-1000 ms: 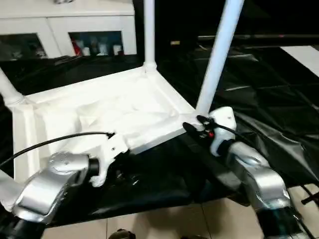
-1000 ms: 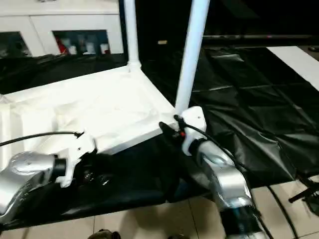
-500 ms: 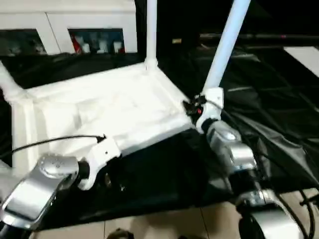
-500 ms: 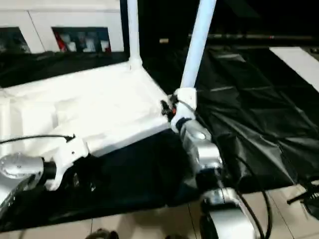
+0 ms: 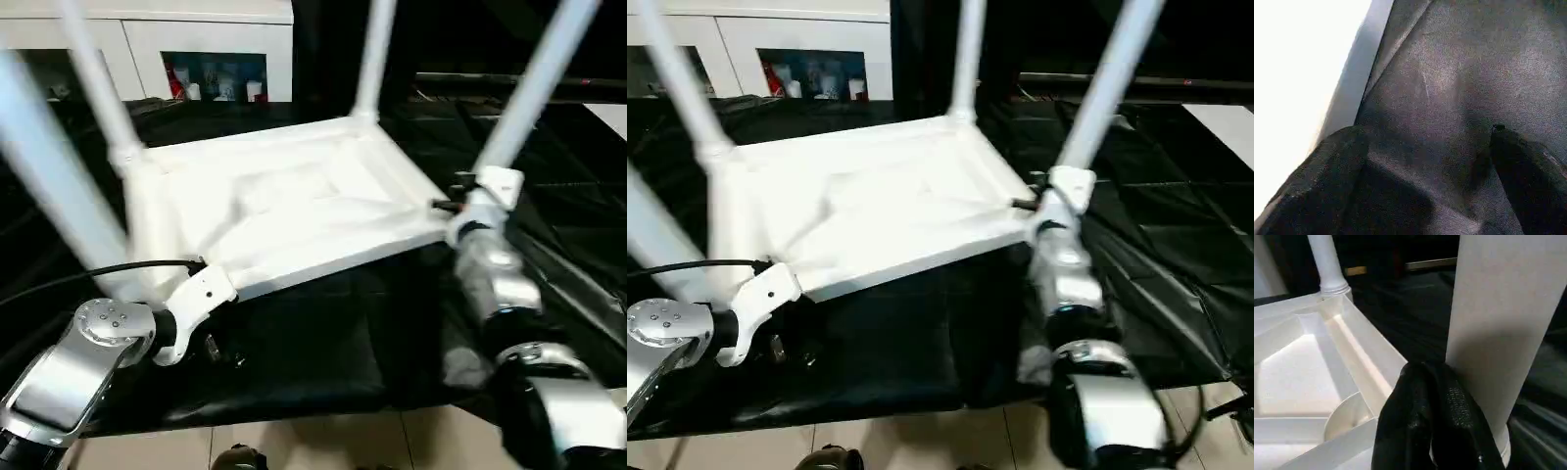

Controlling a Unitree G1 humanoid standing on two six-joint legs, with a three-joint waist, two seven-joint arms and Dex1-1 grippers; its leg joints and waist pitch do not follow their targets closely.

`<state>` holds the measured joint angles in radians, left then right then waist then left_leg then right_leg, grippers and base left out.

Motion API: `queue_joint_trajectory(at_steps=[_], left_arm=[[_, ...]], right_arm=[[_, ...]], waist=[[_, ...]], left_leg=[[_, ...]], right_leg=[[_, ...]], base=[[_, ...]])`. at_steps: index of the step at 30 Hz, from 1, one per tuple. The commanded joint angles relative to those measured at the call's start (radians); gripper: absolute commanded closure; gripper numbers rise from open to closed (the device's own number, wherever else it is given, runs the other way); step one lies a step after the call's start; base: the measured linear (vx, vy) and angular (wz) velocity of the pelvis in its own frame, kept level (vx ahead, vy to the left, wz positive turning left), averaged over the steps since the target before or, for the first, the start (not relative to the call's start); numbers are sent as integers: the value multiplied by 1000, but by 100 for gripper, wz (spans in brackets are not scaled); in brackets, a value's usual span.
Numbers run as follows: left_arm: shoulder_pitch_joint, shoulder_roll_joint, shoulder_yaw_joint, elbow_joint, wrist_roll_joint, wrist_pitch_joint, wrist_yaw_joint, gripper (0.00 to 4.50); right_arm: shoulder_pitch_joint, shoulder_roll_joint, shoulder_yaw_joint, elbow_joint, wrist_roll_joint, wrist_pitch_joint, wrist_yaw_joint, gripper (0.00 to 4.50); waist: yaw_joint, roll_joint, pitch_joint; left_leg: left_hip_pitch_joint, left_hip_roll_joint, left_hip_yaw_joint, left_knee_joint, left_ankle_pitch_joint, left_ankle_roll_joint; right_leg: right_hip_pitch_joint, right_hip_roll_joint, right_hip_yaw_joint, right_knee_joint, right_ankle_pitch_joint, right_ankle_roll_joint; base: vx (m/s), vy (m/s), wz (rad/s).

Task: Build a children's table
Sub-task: Rotate leg to tighten

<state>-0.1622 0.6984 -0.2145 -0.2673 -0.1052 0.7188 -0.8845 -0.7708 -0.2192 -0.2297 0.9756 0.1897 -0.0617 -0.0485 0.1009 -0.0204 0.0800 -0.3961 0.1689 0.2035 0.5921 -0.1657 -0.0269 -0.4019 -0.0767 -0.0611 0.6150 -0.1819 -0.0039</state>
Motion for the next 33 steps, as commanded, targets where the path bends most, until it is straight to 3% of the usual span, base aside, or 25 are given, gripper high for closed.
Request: queue_joint_trajectory(at_steps=[1,3,6,7,9,10,12,14,16,18,23,27,29,31,32,33], left_arm=[[8,10,17,-1,6,-14,14,0],[35,15,29,-10,1,-43,11,0],[99,27,57,-20,-15,-114,0,0],[125,34,70,-26,-26,-123,-7,0],[170,51,94,-41,-43,-142,-27,0],[188,57,112,-47,-52,-143,-31,0],[218,58,171,-49,-71,-159,-32,0],[241,41,275,-36,-118,-199,-43,0],[246,36,302,-32,-132,-210,-48,0],[263,2,420,-7,-206,-241,-53,0],[297,-32,537,52,-287,-327,-38,0],[274,-72,584,64,-312,-357,-10,0],[258,-84,591,69,-313,-364,2,0],[221,-108,580,85,-303,-396,30,0],[205,-119,570,89,-310,-405,36,0],[176,-144,552,93,-327,-414,40,0]], right_arm=[[-28,-65,-53,25,7,-47,-32,441],[-43,-108,-64,63,8,-61,-27,441],[-60,-146,-73,104,18,-63,25,441],[-61,-149,-68,107,17,-55,54,441],[-54,-150,-49,104,6,-50,95,441],[-41,-146,-32,91,-3,-48,124,441],[3,-133,12,34,-26,-49,182,441],[77,-116,61,-69,-42,-55,233,441],[96,-111,70,-96,-42,-56,243,441],[204,-86,108,-252,-35,-43,259,441],[354,-53,118,-461,-37,16,221,441],[425,-46,118,-551,-48,73,199,441],[445,-43,116,-577,-47,90,194,407],[488,-37,126,-637,-41,122,192,407],[502,-33,131,-659,-39,138,191,391],[519,-28,140,-685,-41,165,186,375]], waist=[[-10,-1,-71],[-8,-5,-74],[-7,-1,-77],[-7,-1,-77],[-12,-4,-73],[-17,-3,-71],[-21,-5,-66],[-22,-3,-63],[-23,-4,-63],[-22,-4,-59],[-17,3,-53],[-18,-3,-52],[-20,-4,-51],[-15,-4,-49],[-16,0,-53],[-18,3,-55]], left_leg=[[35,54,-26,-72,-241,-44],[33,54,-25,-68,-209,-27],[28,53,-23,-63,-170,-5],[29,53,-22,-61,-171,0],[20,53,-25,-63,-174,12],[24,54,-25,-63,-202,15],[24,57,-26,-67,-232,8],[24,60,-28,-71,-258,-1],[31,62,-29,-73,-285,-11],[30,62,-30,-77,-303,-16],[42,64,-35,-88,-386,-44],[43,65,-35,-92,-407,-54],[42,63,-39,-93,-438,-62],[48,63,-39,-93,-453,-66],[48,64,-42,-93,-460,-71],[40,65,-47,-97,-454,-78]], right_leg=[[27,-68,52,-65,-222,-158],[30,-68,50,-62,-192,-168],[33,-63,47,-55,-138,-179],[29,-62,47,-55,-130,-184],[35,-62,44,-55,-133,-187],[31,-61,45,-59,-167,-190],[29,-63,46,-65,-214,-188],[27,-66,48,-70,-245,-183],[23,-65,48,-75,-274,-175],[22,-64,51,-78,-290,-167],[9,-61,54,-84,-339,-140],[9,-64,56,-88,-349,-126],[10,-67,55,-89,-386,-120],[4,-67,57,-98,-418,-98],[7,-71,56,-96,-421,-100],[16,-71,53,-92,-417,-98]], base=[[0,0,0],[0,0,0],[0,0,0],[0,0,0],[0,0,0],[0,0,0],[0,0,0],[0,0,0],[0,0,0],[0,0,0],[0,0,0],[0,0,0],[0,0,0],[0,0,0],[0,0,0],[0,0,0]])
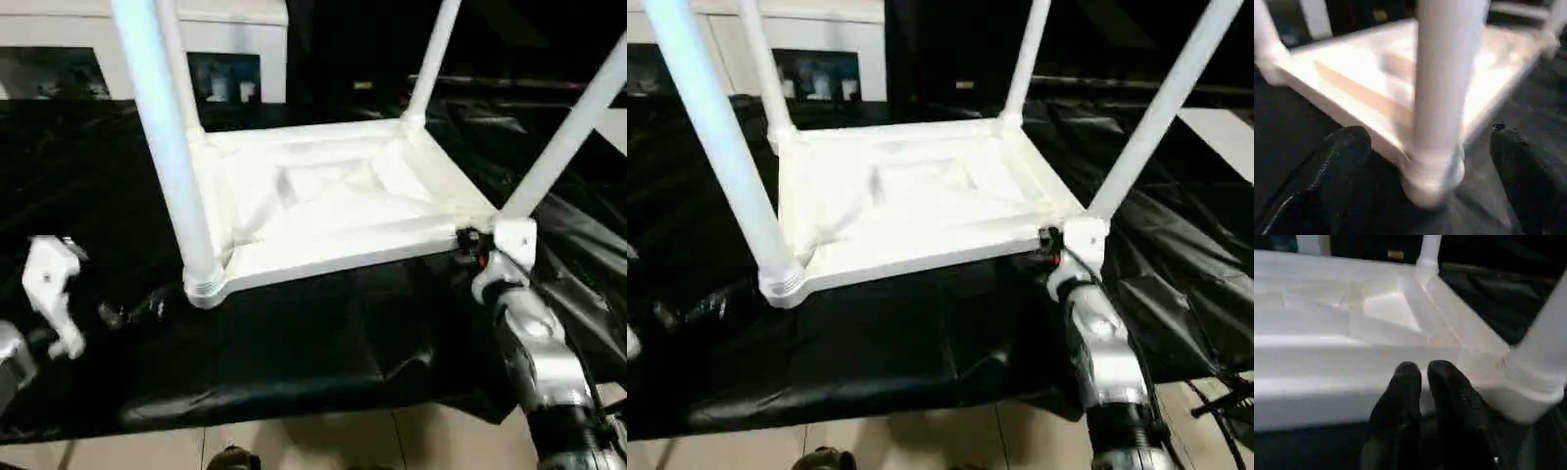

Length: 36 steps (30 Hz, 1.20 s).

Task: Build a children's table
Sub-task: Rotate leg to tighten, then rotate table base

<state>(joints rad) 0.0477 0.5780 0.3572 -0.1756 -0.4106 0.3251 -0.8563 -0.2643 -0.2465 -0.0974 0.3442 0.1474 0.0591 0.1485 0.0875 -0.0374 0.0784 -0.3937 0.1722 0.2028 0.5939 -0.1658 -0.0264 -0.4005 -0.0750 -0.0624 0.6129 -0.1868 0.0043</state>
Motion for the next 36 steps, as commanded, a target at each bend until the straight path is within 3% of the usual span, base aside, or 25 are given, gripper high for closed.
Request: queue_joint_trajectory(at_steps=[1,2,3,5,6,7,8,9,10,11,13,14,17,20,22,30,33,36], left_arm=[[-34,-24,-20,1,-21,-21,12,0],[-68,-55,-43,7,-47,-23,10,0],[-77,-63,-50,10,-51,-24,9,0],[-131,-101,-101,46,-39,-40,1,0],[-142,-109,-113,54,-33,-45,-1,0],[-157,-118,-127,63,-33,-49,-5,0],[-166,-125,-135,69,-35,-51,-7,0],[-182,-137,-146,70,-42,-48,-9,0],[-196,-149,-155,70,-50,-44,-11,0],[-215,-167,-186,49,-73,-21,-28,0],[-219,-177,-221,9,-111,17,-56,0],[-218,-180,-240,-12,-139,42,-76,0],[-219,-181,-298,-67,-209,104,-129,0],[-229,-190,-316,-79,-229,112,-142,0],[-259,-206,-342,-100,-254,137,-149,0],[-389,-283,-431,-84,-269,156,-157,0],[-439,-321,-466,-49,-258,149,-163,0],[-465,-342,-487,-24,-245,142,-167,0]], right_arm=[[12,0,8,-53,2,44,-11,365],[25,3,19,-69,-11,74,-20,363],[28,4,22,-73,-14,83,-21,357],[43,6,35,-100,-29,137,-25,332],[46,7,38,-105,-30,150,-24,322],[47,6,43,-107,-34,165,-20,313],[48,6,47,-109,-36,175,-17,313],[44,4,52,-101,-41,184,-14,313],[42,2,56,-97,-43,197,-10,313],[24,-5,70,-65,-42,218,13,313],[-4,-8,77,-9,-39,218,35,313],[-23,-10,78,27,-42,215,42,313],[-89,-9,75,131,-54,204,54,313],[-124,-4,73,177,-54,204,63,313],[-176,2,85,256,-68,197,71,313],[-311,81,145,418,-89,154,127,313],[-359,125,171,474,-103,119,173,313],[-381,149,188,493,-107,101,220,313]], waist=[[-6,18,-51],[-5,24,-53],[-7,20,-52],[-5,25,-58],[-6,22,-59],[-4,26,-65],[-4,21,-65],[-3,27,-67],[-3,25,-69],[-1,31,-70],[-1,30,-75],[0,35,-78],[-2,31,-80],[-2,31,-80],[-4,26,-81],[-14,29,-78],[-35,28,-79],[-44,34,-80]], left_leg=[[39,61,-45,-100,-460,-81],[47,61,-43,-97,-477,-89],[46,61,-43,-98,-483,-91],[46,59,-46,-96,-489,-97],[45,58,-45,-95,-484,-97],[45,58,-46,-93,-466,-98],[44,59,-43,-92,-446,-93],[45,58,-43,-91,-438,-92],[45,59,-41,-90,-423,-91],[45,60,-40,-89,-410,-89],[46,59,-37,-87,-387,-87],[45,60,-36,-84,-366,-85],[38,55,-32,-79,-314,-72],[34,55,-29,-76,-280,-60],[34,53,-28,-74,-269,-55],[38,55,-34,-77,-337,-82],[26,53,-40,-77,-344,-83],[21,53,-43,-77,-333,-77]], right_leg=[[12,-71,55,-94,-419,-103],[6,-70,56,-95,-416,-107],[7,-70,56,-96,-419,-108],[13,-73,55,-96,-428,-109],[13,-74,55,-98,-430,-107],[16,-76,56,-95,-418,-109],[17,-76,57,-95,-397,-113],[17,-75,57,-92,-385,-117],[18,-74,57,-90,-357,-126],[19,-73,57,-86,-324,-139],[22,-70,55,-79,-271,-159],[24,-71,55,-73,-233,-175],[31,-68,54,-65,-182,-201],[38,-68,54,-65,-167,-201],[40,-67,54,-65,-175,-200],[36,-71,52,-75,-302,-178],[45,-76,49,-76,-336,-173],[48,-74,47,-76,-312,-179]], base=[[0,0,0],[0,0,0],[0,0,0],[0,0,0],[0,0,0],[0,0,0],[0,0,0],[0,0,0],[0,0,0],[0,0,0],[0,0,0],[0,0,0],[0,0,0],[0,0,0],[0,0,0],[0,0,0],[0,0,0],[0,0,0]])
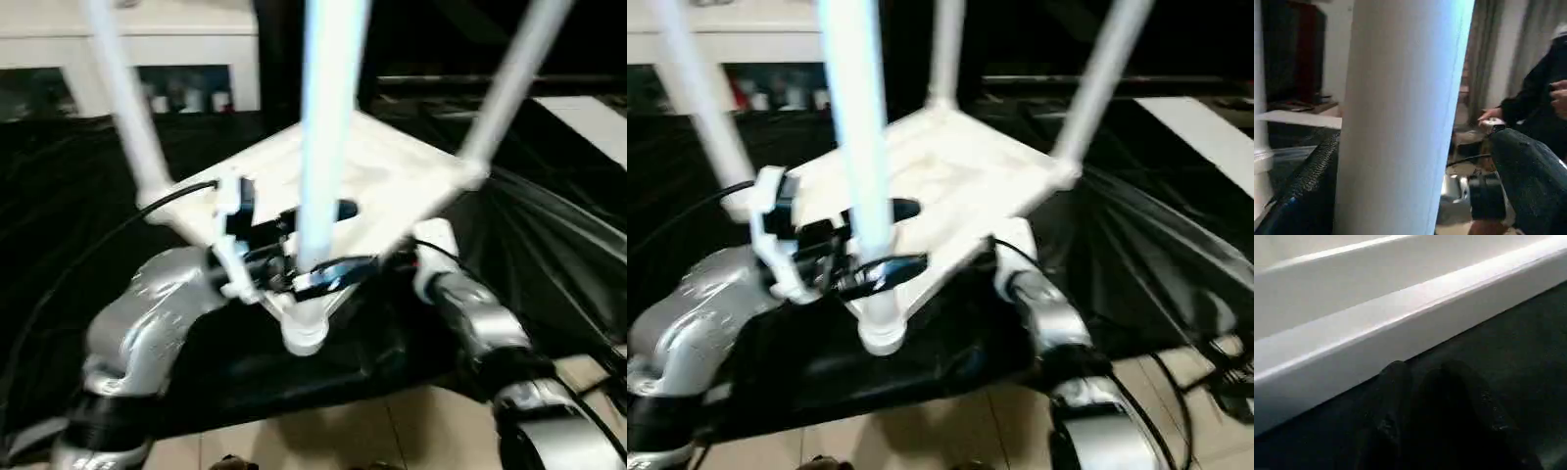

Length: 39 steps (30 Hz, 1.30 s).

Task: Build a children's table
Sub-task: Rotate table base

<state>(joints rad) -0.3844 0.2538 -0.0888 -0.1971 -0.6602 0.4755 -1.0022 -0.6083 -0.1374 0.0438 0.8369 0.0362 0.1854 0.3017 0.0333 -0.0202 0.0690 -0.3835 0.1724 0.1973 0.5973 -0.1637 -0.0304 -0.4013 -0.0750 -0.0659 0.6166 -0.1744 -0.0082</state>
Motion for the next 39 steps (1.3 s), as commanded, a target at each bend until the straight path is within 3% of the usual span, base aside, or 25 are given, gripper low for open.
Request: queue_joint_trajectory(at_steps=[1,8,14,20,26,29,31,33,39], left_arm=[[-51,-31,-60,23,24,-21,-26,0],[-94,-80,-111,89,76,-66,-20,0],[-114,-123,-141,126,110,-100,-7,0],[-133,-144,-162,166,151,-135,6,0],[-158,-131,-160,261,263,-204,68,0],[-179,-99,-164,345,358,-222,149,0],[-182,-48,-165,393,420,-237,180,0],[-173,3,-147,418,441,-241,170,0],[-151,87,-103,462,475,-255,180,0]], right_arm=[[-47,53,66,12,-3,-39,107,313],[-52,69,98,43,-29,-66,176,313],[-53,85,115,61,-35,-80,236,313],[-52,98,121,67,-42,-97,257,313],[-60,93,103,90,-59,-125,224,313],[-80,74,72,116,-83,-152,97,313],[-91,51,19,113,-63,-157,19,313],[-89,21,-27,88,-35,-158,8,313],[-46,-65,-70,-1,-5,-154,55,313]], waist=[[8,13,-72],[7,13,-74],[9,13,-75],[10,11,-74],[11,13,-74],[12,13,-75],[16,12,-75],[16,7,-74],[19,8,-76]], left_leg=[[14,51,-36,-78,-336,-66],[22,56,-32,-73,-323,-44],[20,58,-32,-74,-315,-33],[22,59,-30,-72,-305,-21],[26,60,-33,-74,-330,-28],[28,59,-32,-74,-321,-31],[32,60,-33,-75,-324,-37],[29,57,-32,-74,-330,-41],[28,53,-30,-71,-313,-33]], right_leg=[[48,-72,50,-81,-320,-173],[42,-70,51,-80,-278,-214],[48,-72,50,-77,-247,-231],[45,-73,51,-78,-251,-235],[41,-74,51,-81,-281,-223],[38,-70,51,-79,-262,-222],[36,-75,51,-81,-280,-214],[38,-74,50,-81,-310,-195],[37,-73,50,-82,-310,-181]], base=[[0,0,0],[0,0,0],[0,0,0],[0,0,0],[0,0,0],[0,0,0],[0,0,0],[0,0,0],[0,0,0]])
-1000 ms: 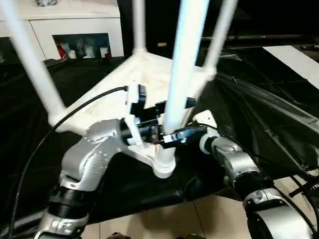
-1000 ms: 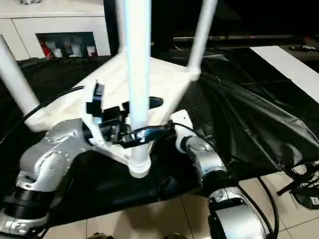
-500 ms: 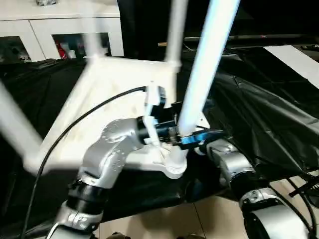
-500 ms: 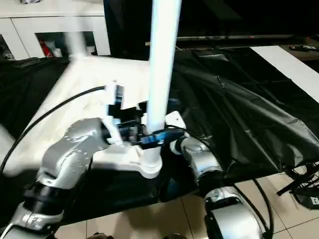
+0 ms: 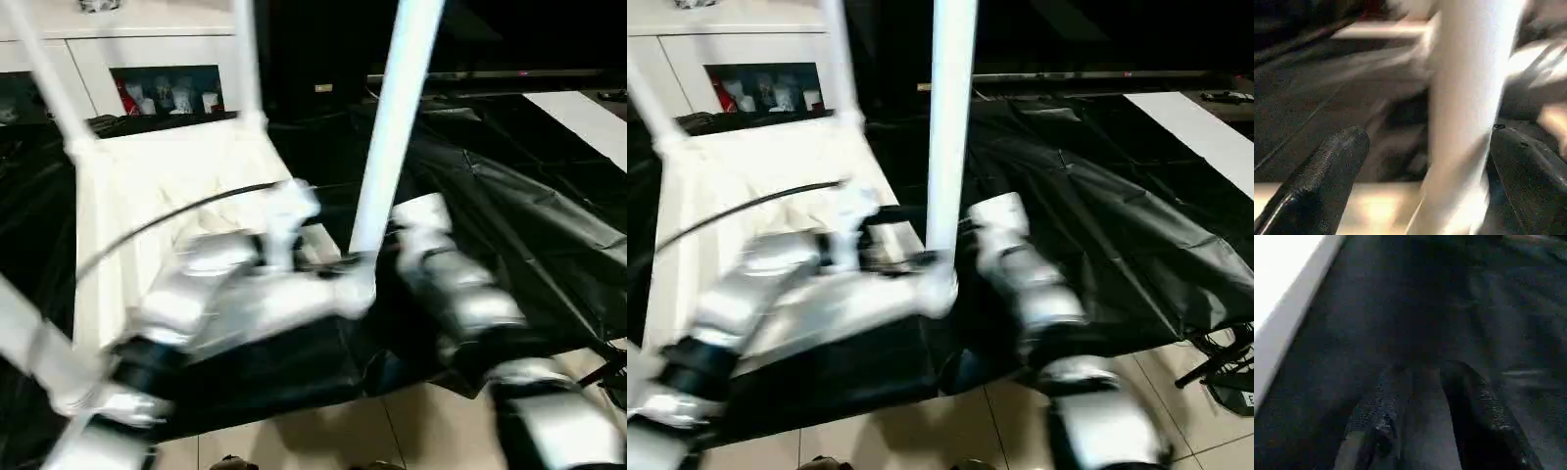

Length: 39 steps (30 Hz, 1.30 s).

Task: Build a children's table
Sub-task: Rotate table base

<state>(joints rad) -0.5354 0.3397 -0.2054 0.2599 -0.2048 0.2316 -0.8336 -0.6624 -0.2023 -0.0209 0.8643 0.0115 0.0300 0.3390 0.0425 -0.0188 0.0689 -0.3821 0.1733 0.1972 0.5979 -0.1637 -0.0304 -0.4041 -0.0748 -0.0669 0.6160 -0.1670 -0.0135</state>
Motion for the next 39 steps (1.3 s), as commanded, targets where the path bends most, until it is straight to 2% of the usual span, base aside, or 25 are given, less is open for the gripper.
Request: queue_joint_trajectory(at_steps=[1,4,6,7,10,11,12,13,14,15,17,18,19,21,22,23,24,26,27,29,30,33,34,37,39], left_arm=[[7,8,20,2,10,-10,5,0],[28,29,17,-18,-3,3,-25,0],[38,44,1,-25,-3,23,-43,0],[48,59,-26,-32,1,61,-69,28],[57,66,-51,-46,4,117,-88,35],[66,67,-74,-74,7,178,-97,45],[66,67,-74,-74,7,178,-97,45],[82,72,-111,-127,33,229,-84,74],[90,69,-123,-156,43,251,-67,81],[91,68,-124,-159,44,254,-65,81],[114,72,-168,-247,76,316,-27,82],[119,77,-181,-266,89,329,-21,115],[125,80,-197,-290,108,350,-8,125],[133,83,-216,-322,130,385,12,123],[138,82,-223,-337,135,404,20,139],[142,75,-222,-354,130,432,32,139],[147,65,-219,-374,128,473,54,171],[149,58,-216,-376,139,494,79,165],[150,51,-212,-373,141,503,92,189],[149,35,-199,-360,139,512,115,207],[148,31,-197,-356,141,516,120,213],[138,20,-187,-340,142,519,127,216],[133,15,-180,-334,137,520,127,254],[125,9,-176,-327,129,533,133,255],[122,9,-180,-318,131,535,136,288]], right_arm=[[21,-17,-3,-51,21,3,40,313],[68,-62,18,-135,20,20,126,313],[115,-99,46,-214,18,41,205,313],[179,-152,83,-318,24,77,294,307],[241,-208,114,-421,32,111,375,307],[291,-259,126,-515,51,144,435,307],[291,-259,126,-515,51,144,435,307],[334,-311,117,-604,70,177,475,307],[348,-329,106,-637,74,194,480,307],[349,-331,105,-641,75,197,481,307],[386,-373,75,-727,80,243,484,307],[395,-382,70,-747,81,255,486,307],[408,-392,63,-772,87,270,489,307],[428,-403,57,-810,95,292,494,307],[437,-407,56,-826,98,300,494,307],[447,-409,56,-843,100,310,496,307],[462,-414,62,-872,102,329,494,307],[473,-417,71,-892,103,342,493,307],[480,-418,78,-909,108,354,498,307],[494,-421,86,-944,124,375,513,307],[504,-424,89,-965,132,387,523,307],[535,-451,95,-1028,166,418,572,307],[546,-464,96,-1045,178,424,593,307],[568,-486,96,-1077,197,441,623,307],[573,-491,96,-1087,201,449,628,307]], waist=[[10,7,-76],[21,11,-77],[26,10,-76],[31,10,-78],[43,10,-77],[49,12,-78],[50,10,-76],[53,13,-72],[58,12,-74],[55,8,-71],[55,6,-67],[55,7,-67],[51,2,-63],[50,0,-62],[50,1,-61],[45,-5,-59],[46,-2,-60],[46,-3,-58],[43,-1,-59],[43,-2,-57],[43,3,-57],[43,0,-59],[44,3,-59],[43,5,-60],[42,9,-60]], left_leg=[[26,53,-30,-72,-310,-31],[24,56,-30,-73,-295,-18],[24,55,-28,-72,-287,-8],[25,57,-29,-73,-284,-1],[24,60,-29,-73,-269,8],[26,59,-27,-72,-267,7],[25,61,-27,-74,-270,8],[25,63,-30,-78,-288,7],[28,66,-31,-77,-295,6],[27,67,-31,-78,-300,6],[26,63,-31,-77,-315,6],[27,63,-33,-77,-321,3],[25,60,-34,-77,-337,2],[26,59,-35,-75,-341,1],[28,58,-36,-74,-349,0],[26,55,-37,-74,-359,0],[27,55,-38,-73,-362,-2],[32,54,-39,-70,-378,-1],[31,53,-41,-70,-384,-4],[33,52,-42,-70,-403,-6],[35,52,-44,-70,-412,-7],[32,52,-46,-72,-416,-4],[31,52,-47,-74,-415,-1],[30,57,-50,-79,-422,-1],[33,58,-50,-81,-435,-3]], right_leg=[[40,-74,52,-82,-312,-181],[42,-72,51,-78,-269,-196],[41,-69,51,-76,-242,-201],[43,-71,51,-75,-238,-203],[45,-72,53,-74,-218,-205],[44,-72,53,-75,-219,-207],[47,-71,54,-76,-217,-203],[47,-72,53,-80,-246,-203],[46,-74,53,-81,-255,-199],[46,-74,55,-82,-261,-197],[44,-77,54,-92,-346,-176],[43,-78,54,-93,-367,-171],[41,-76,52,-102,-439,-145],[38,-78,51,-107,-476,-128],[35,-78,50,-112,-511,-114],[34,-77,46,-117,-551,-100],[34,-78,45,-116,-563,-95],[25,-77,42,-126,-597,-83],[26,-74,38,-126,-602,-77],[23,-74,36,-132,-625,-59],[22,-75,35,-135,-634,-54],[25,-76,33,-137,-630,-42],[27,-76,32,-139,-621,-41],[32,-77,30,-137,-579,-53],[29,-76,31,-136,-551,-69]], base=[[0,0,0],[0,0,0],[0,0,0],[0,0,0],[0,0,0],[0,0,0],[0,0,0],[0,0,0],[0,0,0],[0,0,0],[0,0,0],[0,0,0],[0,0,0],[0,0,0],[0,0,0],[0,0,0],[0,0,0],[0,0,0],[0,0,0],[0,0,0],[0,0,0],[0,0,0],[0,0,0],[0,0,0],[0,0,0]])
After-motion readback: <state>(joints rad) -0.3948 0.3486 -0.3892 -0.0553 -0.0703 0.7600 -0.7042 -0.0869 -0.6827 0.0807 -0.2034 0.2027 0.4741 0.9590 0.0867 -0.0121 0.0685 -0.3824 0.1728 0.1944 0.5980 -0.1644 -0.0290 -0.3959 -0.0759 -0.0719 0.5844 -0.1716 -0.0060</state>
